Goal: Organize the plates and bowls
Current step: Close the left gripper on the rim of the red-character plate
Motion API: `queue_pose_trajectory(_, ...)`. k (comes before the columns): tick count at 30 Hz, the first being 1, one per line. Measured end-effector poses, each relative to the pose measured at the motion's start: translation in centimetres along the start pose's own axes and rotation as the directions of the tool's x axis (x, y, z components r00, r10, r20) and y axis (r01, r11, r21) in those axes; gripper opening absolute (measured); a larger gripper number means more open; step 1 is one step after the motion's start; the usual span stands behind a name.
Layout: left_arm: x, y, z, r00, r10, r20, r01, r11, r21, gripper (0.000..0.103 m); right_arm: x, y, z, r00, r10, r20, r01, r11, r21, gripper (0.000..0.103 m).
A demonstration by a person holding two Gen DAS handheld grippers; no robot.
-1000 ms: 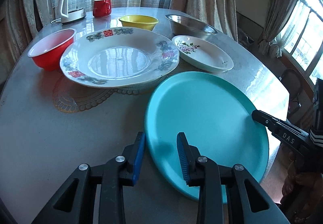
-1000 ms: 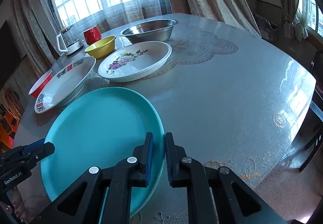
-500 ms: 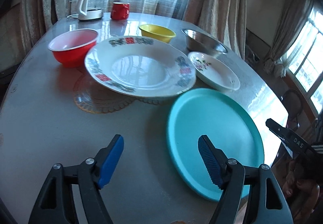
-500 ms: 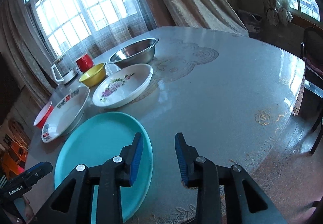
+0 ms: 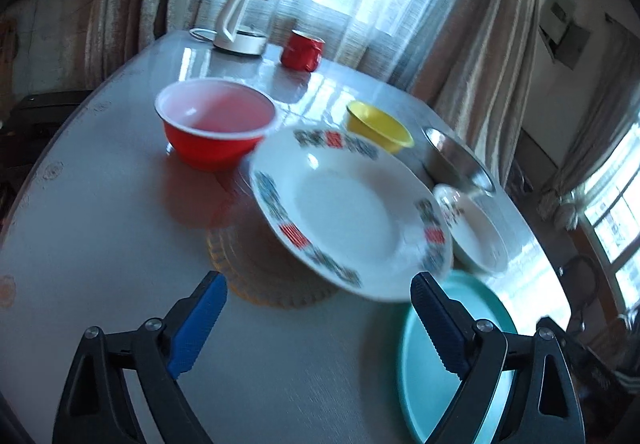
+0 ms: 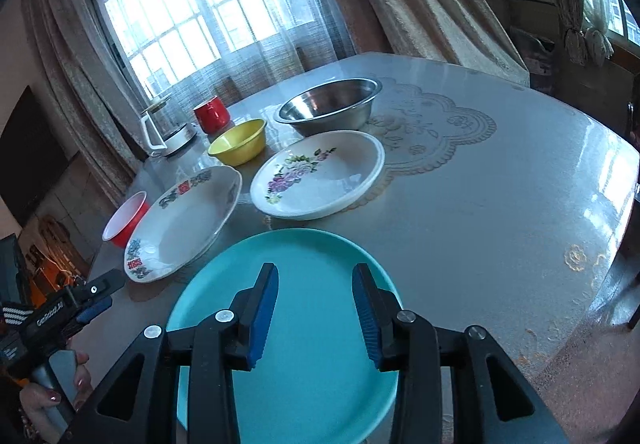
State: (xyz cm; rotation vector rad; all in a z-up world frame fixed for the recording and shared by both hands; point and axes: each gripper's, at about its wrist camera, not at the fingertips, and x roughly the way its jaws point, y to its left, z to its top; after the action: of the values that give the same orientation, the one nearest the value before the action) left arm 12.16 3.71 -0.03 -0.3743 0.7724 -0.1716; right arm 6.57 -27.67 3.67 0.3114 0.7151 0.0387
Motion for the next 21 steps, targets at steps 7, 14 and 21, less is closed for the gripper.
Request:
queue_pose_trajectory(7, 1.4, 2.3, 3.2, 0.994, -0.032, 0.106, 0.036, 0.999, -0.038, 0.094, 2.1, 4.4, 2.3, 0.997, 0.066, -0.05, -0.07, 0.994, -0.084, 0.039)
queue_pose_trajectory(14, 3.8, 3.2, 3.7, 0.995, -0.098, 0.004, 0.098, 0.994, -0.037, 0.089, 6.0, 8.3, 5.6, 0.989, 0.111, -0.097, -0.127, 0.977, -0.171, 0.039)
queue_pose_trajectory(21, 3.7, 3.0, 3.5, 0.997, -0.074, 0.009, 0.074, 0.997, -0.024, 0.091, 12.2, 11.2, 9.4, 0.981, 0.083, -0.174, -0.13, 0.952, -0.278, 0.039)
